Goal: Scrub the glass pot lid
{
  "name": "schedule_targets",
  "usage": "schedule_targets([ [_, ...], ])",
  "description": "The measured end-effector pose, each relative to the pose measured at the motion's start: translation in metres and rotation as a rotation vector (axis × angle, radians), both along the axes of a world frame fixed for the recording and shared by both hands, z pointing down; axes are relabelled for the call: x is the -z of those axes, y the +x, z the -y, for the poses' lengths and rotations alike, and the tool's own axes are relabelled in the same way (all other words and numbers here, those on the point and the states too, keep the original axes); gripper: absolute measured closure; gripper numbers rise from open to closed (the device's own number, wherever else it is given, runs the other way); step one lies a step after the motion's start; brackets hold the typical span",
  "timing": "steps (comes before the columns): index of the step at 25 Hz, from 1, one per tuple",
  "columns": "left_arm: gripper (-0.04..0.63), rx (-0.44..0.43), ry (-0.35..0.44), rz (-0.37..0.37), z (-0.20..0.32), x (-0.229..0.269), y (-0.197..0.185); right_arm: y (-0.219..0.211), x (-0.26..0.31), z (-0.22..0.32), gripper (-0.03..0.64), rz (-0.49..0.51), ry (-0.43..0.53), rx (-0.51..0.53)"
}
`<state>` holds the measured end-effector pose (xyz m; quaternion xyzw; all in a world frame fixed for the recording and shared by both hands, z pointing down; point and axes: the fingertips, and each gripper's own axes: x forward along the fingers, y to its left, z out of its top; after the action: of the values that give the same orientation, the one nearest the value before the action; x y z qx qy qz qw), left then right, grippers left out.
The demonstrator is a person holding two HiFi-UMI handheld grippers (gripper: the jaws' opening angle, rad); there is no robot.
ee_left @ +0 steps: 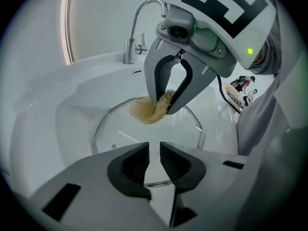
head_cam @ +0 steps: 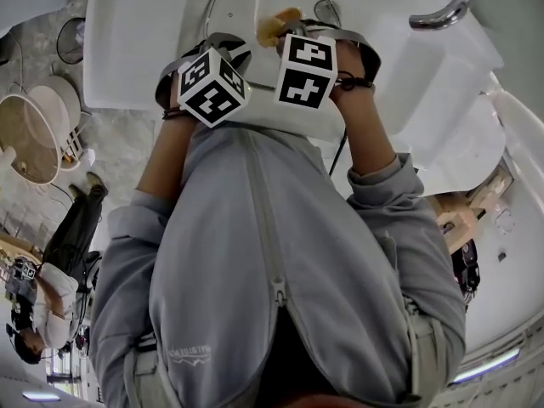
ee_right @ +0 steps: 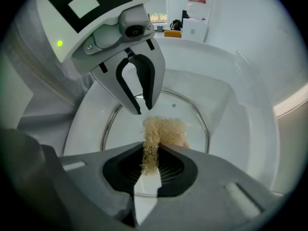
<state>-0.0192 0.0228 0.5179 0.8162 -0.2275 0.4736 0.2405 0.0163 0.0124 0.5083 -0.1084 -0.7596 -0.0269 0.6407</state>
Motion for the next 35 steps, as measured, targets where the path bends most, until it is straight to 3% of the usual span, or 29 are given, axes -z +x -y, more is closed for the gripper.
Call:
schedule_targets([
  [6,0.529,-0.031,-0.001,0.006,-0.011,0.004,0.012,0.019,-0.012,-0.019,0.571,-0.025,-0.015,-0.024],
  [10,0.529,-0.038,0.006,0.013,-0.017,0.007,0.011,0.027,-0.027,-0.013,0.571,-0.038,0.089,-0.015],
  [14,0.563,-0.036,0.032,0.021,-0.018,0.007,0.002,0.019,-0.031,-0.015,0.569,-0.026,0.113,-0.013],
  [28,0.583,-0.071,0.075,0.010,-0.004,0.022,0.016,0.026,-0.016,-0.094,0.569,-0.013,-0.041,-0.005],
  [35,0.571,-0.097,0.122,0.048,0.028,0.022,0.025,0.019,-0.008,-0.110,0.569,0.052,-0.129,-0.038],
])
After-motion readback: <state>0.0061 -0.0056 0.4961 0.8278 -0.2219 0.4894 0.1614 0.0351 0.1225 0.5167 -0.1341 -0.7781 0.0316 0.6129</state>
